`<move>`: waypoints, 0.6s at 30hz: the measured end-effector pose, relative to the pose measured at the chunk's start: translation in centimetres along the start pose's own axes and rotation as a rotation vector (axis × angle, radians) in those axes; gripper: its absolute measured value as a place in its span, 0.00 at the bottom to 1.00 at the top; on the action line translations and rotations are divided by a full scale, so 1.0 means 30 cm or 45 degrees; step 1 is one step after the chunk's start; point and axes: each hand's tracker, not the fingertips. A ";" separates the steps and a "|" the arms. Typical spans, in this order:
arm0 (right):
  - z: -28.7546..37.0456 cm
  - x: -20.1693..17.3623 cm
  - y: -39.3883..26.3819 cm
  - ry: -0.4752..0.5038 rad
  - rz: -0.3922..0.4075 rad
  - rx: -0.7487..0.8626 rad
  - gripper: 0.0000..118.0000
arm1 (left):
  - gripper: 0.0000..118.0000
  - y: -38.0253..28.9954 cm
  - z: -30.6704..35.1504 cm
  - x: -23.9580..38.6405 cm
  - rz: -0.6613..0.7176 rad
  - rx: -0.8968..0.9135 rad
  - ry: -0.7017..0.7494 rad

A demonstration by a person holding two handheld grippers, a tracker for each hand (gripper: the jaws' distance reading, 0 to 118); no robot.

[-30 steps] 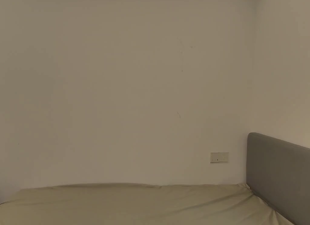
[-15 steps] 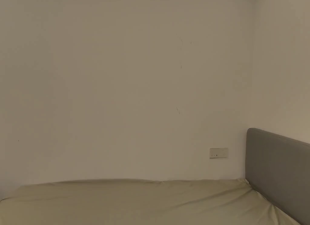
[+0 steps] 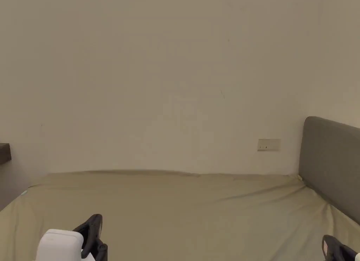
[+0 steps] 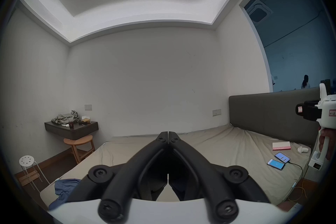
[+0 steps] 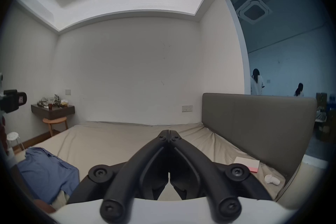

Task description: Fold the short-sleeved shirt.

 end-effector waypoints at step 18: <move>-0.046 -0.035 -0.130 0.084 0.038 -0.191 0.00 | 0.00 -0.157 -0.054 -0.062 0.058 -0.251 -0.065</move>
